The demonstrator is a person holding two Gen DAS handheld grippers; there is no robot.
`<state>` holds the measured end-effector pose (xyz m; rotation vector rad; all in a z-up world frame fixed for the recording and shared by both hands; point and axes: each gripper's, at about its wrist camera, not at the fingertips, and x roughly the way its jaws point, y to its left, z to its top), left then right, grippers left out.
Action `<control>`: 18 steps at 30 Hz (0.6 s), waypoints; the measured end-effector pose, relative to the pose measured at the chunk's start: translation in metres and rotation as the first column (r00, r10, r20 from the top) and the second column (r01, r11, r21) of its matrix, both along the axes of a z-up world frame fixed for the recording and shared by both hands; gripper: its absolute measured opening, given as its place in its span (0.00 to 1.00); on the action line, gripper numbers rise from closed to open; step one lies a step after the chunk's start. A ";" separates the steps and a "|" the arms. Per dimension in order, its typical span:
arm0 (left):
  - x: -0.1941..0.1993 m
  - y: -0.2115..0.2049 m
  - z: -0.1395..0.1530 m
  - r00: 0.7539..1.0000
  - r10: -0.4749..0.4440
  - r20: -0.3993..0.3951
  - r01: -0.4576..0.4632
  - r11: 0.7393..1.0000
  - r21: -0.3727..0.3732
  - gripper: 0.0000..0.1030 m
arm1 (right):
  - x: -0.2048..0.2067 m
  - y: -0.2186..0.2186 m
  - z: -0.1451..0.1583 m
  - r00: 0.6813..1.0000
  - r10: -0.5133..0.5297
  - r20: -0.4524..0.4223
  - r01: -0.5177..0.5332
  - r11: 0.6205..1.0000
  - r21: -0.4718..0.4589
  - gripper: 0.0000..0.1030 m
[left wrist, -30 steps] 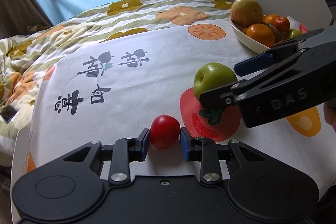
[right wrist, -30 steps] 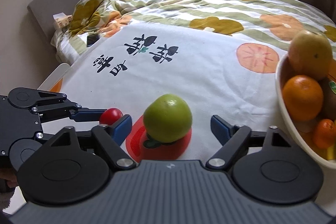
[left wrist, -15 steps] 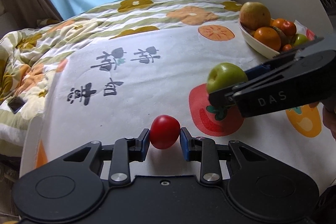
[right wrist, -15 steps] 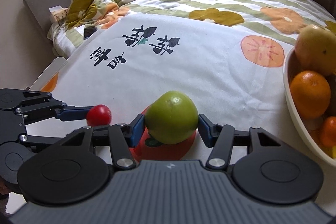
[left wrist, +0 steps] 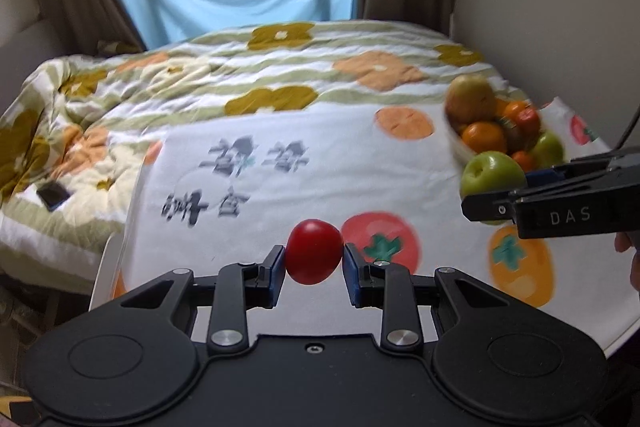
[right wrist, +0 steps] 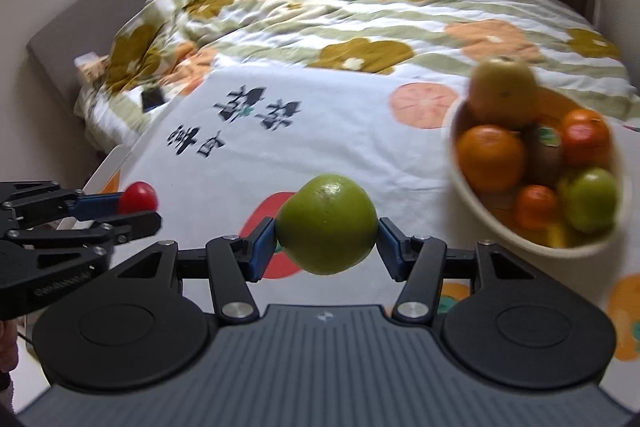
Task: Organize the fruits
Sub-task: 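Lower the tomato and apple into the bowl and open both tools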
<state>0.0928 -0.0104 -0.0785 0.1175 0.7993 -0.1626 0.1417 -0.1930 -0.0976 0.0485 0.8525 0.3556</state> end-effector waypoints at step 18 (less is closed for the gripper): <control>0.053 -0.141 0.031 0.991 -0.130 0.033 0.132 0.990 -0.051 0.33 | 0.013 -0.146 0.042 0.989 -0.141 0.052 0.143 0.989 -0.040 0.67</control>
